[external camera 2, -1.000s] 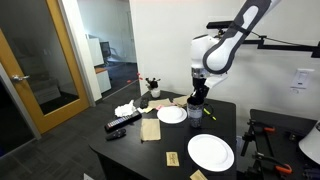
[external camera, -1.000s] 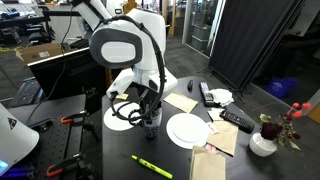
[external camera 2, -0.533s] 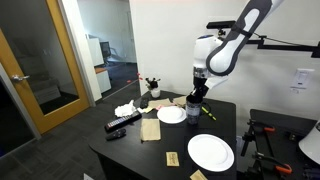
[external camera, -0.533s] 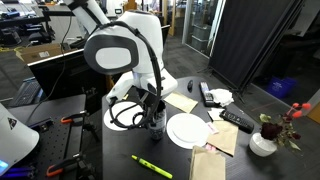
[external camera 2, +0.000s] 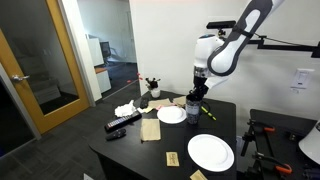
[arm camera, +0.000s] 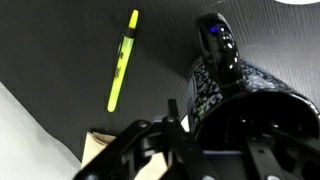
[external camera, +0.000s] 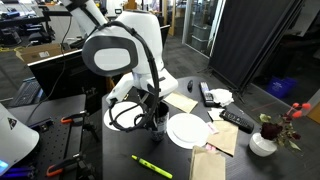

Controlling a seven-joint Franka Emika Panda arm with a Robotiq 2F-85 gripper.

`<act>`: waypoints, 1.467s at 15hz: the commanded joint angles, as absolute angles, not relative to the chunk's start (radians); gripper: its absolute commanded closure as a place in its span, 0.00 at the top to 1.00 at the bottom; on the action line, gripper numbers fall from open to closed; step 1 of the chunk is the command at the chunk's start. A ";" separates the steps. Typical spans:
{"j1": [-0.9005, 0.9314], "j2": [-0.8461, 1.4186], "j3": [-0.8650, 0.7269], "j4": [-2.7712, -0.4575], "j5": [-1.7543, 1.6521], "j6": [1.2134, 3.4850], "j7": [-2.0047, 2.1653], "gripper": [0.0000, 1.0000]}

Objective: Move the black and white mug to the right

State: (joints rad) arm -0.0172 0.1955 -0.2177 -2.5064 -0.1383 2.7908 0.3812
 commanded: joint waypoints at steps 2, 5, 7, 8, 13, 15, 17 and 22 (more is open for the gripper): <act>-0.004 0.146 -0.222 -2.529 -0.155 2.789 0.407 0.82; -0.001 0.100 -0.214 -2.536 -0.157 2.749 0.403 1.00; 0.003 0.064 -0.211 -2.537 -0.172 2.706 0.412 1.00; 0.000 0.041 -0.205 -2.537 -0.178 2.678 0.411 1.00; -0.029 -0.082 -0.160 -2.533 -0.217 2.523 0.421 1.00; -0.038 -0.130 -0.135 -2.529 -0.202 2.470 0.402 1.00; -0.045 -0.175 -0.110 -2.524 -0.183 2.418 0.376 1.00; -0.060 -0.269 -0.065 -2.513 -0.177 2.315 0.360 1.00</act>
